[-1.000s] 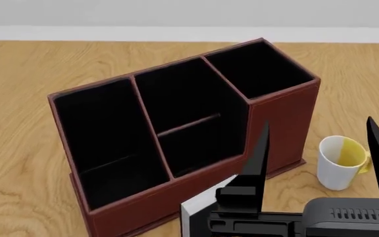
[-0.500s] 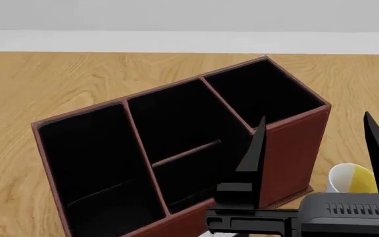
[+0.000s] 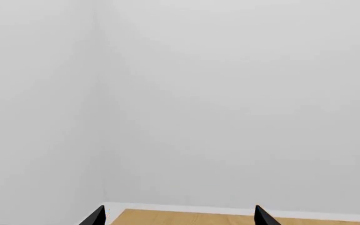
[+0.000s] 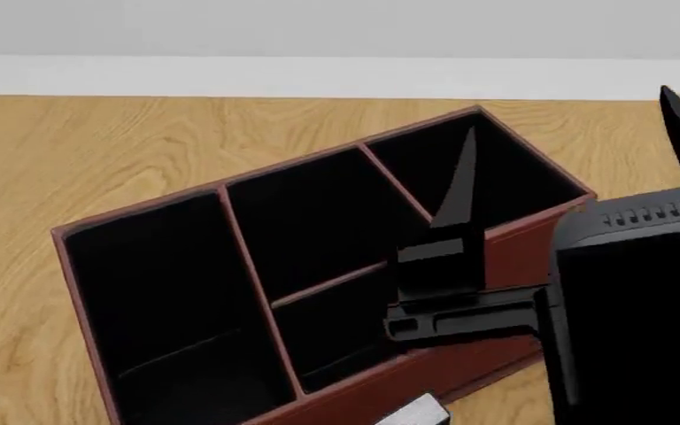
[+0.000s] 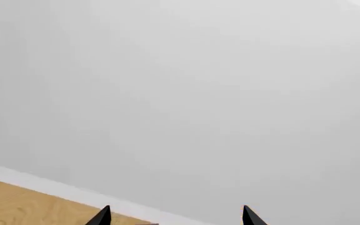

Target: Pick up the book and place it in the front compartment of the caddy.

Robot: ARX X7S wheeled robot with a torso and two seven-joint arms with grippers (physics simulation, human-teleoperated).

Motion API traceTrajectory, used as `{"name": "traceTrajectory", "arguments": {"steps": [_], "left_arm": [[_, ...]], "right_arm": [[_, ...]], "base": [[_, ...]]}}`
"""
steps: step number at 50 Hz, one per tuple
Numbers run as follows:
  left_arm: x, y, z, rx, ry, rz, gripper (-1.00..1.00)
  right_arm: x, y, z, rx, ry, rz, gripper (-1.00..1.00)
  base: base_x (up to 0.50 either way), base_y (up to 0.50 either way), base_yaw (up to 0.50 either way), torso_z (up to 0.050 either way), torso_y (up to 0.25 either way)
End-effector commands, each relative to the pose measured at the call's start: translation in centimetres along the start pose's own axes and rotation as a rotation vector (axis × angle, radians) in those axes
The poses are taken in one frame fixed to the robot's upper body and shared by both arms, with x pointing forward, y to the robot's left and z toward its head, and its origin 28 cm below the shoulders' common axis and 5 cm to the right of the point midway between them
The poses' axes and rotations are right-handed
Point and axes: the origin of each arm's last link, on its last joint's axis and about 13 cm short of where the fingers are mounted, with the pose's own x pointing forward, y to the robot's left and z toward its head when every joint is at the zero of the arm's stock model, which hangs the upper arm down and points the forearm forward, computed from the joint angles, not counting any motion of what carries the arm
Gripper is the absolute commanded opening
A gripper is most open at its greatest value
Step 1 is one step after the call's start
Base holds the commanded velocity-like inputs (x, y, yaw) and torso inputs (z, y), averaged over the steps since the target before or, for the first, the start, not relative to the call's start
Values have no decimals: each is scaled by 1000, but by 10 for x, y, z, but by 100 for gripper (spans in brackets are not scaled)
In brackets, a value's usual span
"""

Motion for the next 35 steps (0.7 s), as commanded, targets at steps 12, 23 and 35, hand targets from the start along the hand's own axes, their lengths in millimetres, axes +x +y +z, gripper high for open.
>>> {"name": "traceTrajectory", "arguments": {"steps": [12,23,35], "left_arm": [[2,0,5,-29,-49,-22,100],[0,2,6,-28,-54,-12,100],[3,-1,9,-43,-68,-23,100]], "right_arm": [[82,-43,96,-259,129,490,100],[113,-60,131,-740,278,699,100],[125,-41,142,-1059,487,1051,100]], "base": [[0,0,0,0,0],[0,0,0,0,0],[0,0,0,0,1]]}}
